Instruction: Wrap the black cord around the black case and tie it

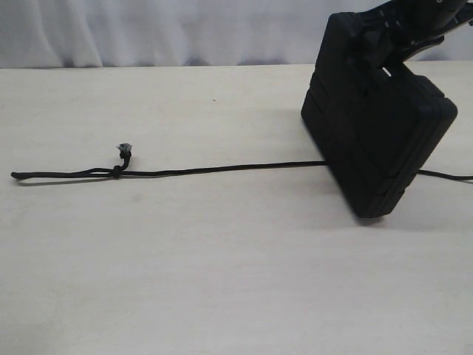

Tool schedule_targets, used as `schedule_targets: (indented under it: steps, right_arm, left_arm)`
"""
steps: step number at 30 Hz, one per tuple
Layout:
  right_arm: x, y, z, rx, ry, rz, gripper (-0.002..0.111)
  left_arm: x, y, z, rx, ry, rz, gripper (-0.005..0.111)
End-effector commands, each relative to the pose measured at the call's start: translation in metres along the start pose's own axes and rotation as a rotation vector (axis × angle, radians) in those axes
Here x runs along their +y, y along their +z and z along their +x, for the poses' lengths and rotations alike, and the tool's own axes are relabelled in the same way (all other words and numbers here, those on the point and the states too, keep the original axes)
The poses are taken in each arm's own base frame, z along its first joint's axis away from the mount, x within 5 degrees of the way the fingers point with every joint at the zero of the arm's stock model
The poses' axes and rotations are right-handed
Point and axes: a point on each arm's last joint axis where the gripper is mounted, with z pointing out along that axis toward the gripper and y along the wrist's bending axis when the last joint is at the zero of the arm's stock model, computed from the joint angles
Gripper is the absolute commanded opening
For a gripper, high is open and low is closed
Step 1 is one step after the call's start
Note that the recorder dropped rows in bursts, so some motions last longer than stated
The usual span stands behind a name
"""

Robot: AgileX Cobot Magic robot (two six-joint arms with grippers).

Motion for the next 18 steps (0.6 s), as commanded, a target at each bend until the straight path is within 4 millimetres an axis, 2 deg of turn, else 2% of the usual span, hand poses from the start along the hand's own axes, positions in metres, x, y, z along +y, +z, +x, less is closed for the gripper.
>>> schedule_targets:
  steps: [1,5,8,10,14,16,18]
  right_arm:
    - [0.000,-0.005,0.001,0.004,-0.004,0.001,0.004]
    - [0.000,-0.005,0.001,0.004,-0.004,0.001,0.004]
    - [0.000,-0.005,0.001,0.004,-0.004,0.001,0.004]
    - [0.000,-0.005,0.001,0.004,-0.004,0.001,0.004]
    - [0.000,-0.005,0.001,0.004,-0.004,0.001,0.004]
    - [0.000,-0.005,0.001,0.004,-0.004,0.001,0.004]
    - [0.000,-0.005,0.002,0.005,-0.004,0.001,0.004]
  left_arm:
    - [0.002,-0.001,-0.016,-0.187,0.019,-0.020,0.000]
    - [0.005,-0.008,-0.036,-0.425,-0.218,-0.013,0.000]
    - [0.010,-0.015,-0.049,-0.588,-0.245,-0.041,0.000]
    - [0.013,-0.021,-0.057,-0.709,-0.326,-0.035,0.000]
    - [0.016,-0.036,-0.070,-0.937,-0.615,0.100,0.000]
    - [0.014,-0.039,-0.073,-0.977,-0.606,0.145,0.000]
    - [0.011,-0.045,-0.084,-0.987,-0.560,0.170,0.000]
